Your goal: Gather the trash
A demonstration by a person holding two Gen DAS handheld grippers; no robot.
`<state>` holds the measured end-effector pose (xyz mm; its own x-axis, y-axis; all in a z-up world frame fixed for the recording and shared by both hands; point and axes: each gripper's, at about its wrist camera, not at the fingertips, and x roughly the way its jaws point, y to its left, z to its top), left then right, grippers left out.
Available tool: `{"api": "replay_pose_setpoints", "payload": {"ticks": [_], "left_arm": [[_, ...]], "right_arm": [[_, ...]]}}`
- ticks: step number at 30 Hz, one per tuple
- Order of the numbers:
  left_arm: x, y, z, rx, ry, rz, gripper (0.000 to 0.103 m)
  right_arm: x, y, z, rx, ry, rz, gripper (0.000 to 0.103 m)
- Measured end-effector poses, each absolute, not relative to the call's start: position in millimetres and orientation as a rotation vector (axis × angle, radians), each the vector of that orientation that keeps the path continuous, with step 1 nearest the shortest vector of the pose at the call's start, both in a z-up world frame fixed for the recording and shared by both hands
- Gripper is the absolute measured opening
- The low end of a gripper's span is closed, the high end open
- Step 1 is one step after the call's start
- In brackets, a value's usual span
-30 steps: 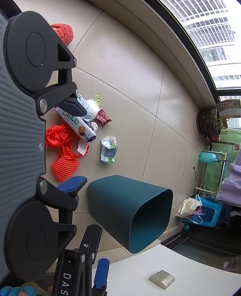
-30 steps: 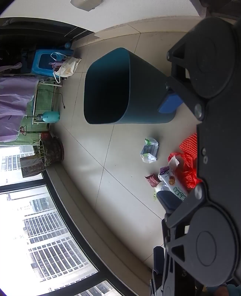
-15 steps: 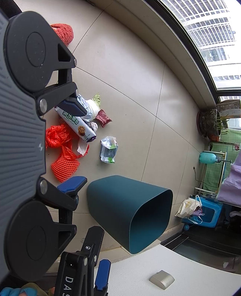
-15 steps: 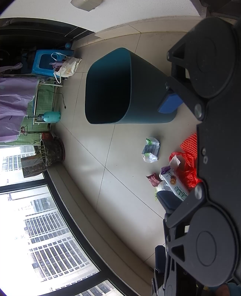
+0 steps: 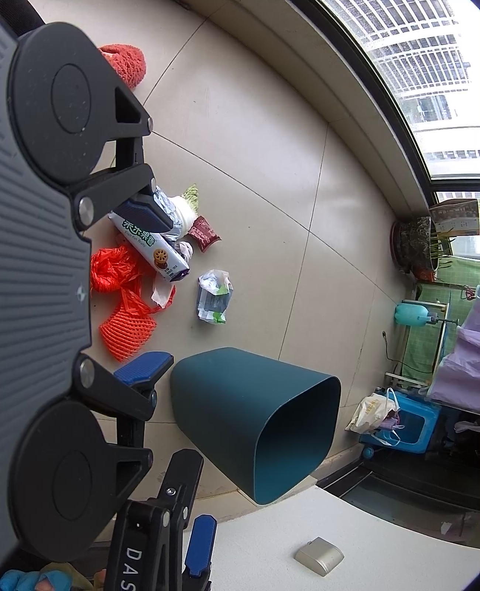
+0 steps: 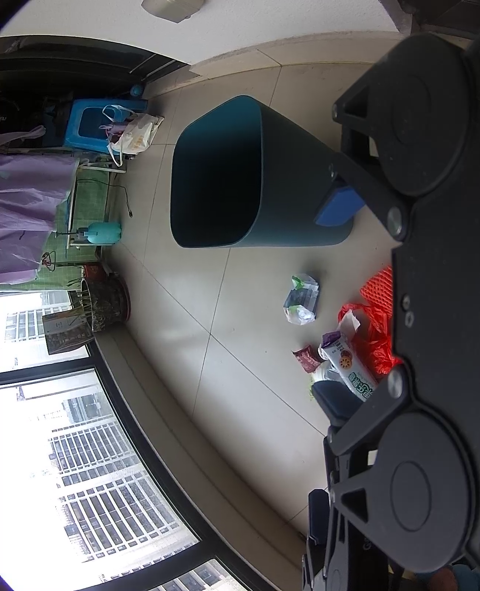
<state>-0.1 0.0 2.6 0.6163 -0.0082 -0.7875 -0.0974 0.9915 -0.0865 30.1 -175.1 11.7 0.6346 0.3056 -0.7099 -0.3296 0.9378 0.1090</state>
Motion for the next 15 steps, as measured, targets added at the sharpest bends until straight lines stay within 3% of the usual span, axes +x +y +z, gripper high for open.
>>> {"api": "replay_pose_setpoints", "payload": {"ticks": [15], "left_arm": [[6.5,-0.6,4.4,-0.116,0.912,0.063,0.071]], "right_arm": [[56.2,-183.8,25.3,-0.058,0.850,0.370,0.090]]}}
